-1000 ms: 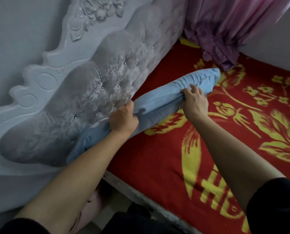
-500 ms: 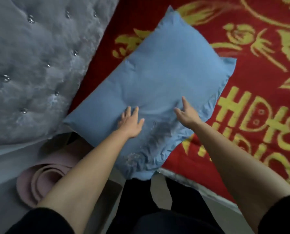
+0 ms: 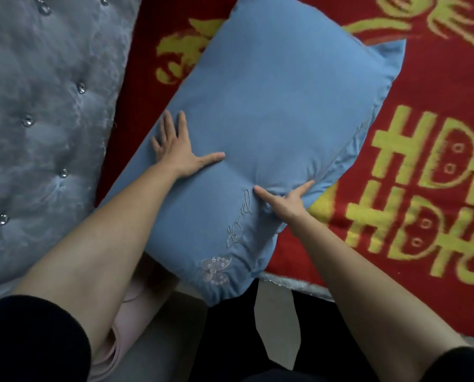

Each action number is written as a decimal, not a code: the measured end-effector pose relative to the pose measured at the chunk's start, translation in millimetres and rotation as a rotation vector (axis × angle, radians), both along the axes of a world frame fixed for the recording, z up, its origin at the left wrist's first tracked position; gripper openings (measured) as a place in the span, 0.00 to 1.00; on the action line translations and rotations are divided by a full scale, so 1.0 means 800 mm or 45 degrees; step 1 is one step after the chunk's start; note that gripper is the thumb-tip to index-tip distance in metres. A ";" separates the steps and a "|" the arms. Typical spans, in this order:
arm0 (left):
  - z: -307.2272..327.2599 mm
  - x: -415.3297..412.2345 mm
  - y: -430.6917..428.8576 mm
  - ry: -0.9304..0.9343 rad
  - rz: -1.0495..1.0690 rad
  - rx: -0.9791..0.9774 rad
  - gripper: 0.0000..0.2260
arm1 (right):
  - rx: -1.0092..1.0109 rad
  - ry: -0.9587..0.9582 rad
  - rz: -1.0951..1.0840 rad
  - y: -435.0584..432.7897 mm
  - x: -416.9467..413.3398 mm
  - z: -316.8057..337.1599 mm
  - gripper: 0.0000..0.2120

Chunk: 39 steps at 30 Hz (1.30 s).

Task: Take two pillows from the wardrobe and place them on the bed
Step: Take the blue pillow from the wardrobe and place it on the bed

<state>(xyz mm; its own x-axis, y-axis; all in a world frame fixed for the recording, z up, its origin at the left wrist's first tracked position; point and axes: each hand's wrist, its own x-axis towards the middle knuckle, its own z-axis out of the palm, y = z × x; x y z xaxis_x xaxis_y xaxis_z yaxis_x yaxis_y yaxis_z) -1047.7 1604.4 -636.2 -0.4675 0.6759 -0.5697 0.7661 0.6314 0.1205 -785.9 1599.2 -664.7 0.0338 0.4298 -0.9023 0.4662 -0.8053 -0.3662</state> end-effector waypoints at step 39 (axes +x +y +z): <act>-0.002 -0.124 0.135 -0.093 0.847 0.424 0.54 | 0.291 -0.248 0.270 0.224 -0.168 0.016 0.69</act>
